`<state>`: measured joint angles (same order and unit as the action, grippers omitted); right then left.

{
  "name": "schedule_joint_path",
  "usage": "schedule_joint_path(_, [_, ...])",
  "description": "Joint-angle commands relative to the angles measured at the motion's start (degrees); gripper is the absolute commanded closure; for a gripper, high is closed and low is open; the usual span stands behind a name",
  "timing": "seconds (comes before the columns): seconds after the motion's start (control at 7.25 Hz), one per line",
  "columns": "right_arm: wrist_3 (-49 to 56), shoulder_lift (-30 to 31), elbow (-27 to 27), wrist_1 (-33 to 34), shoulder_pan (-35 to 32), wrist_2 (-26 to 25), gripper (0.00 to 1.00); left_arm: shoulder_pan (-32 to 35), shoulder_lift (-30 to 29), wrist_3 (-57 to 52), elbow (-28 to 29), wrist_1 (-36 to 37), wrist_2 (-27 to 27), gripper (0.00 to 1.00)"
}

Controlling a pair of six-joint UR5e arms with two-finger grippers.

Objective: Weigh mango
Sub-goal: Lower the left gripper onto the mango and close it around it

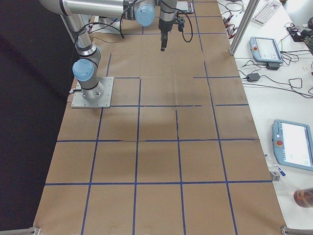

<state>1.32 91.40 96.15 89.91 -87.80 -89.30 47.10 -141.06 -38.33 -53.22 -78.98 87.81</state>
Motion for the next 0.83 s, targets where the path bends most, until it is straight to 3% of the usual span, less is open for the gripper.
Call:
schedule_joint_path(0.0, [0.0, 0.0, 0.0, 0.0, 0.0, 0.0, 0.0, 0.01, -2.64, -4.98, 1.72, 0.4, 0.08, 0.03])
schedule_joint_path(0.69, [0.0, 0.0, 0.0, 0.0, 0.0, 0.0, 0.0, 0.01, -4.65, -6.85, 2.42, 1.02, 1.4, 0.08])
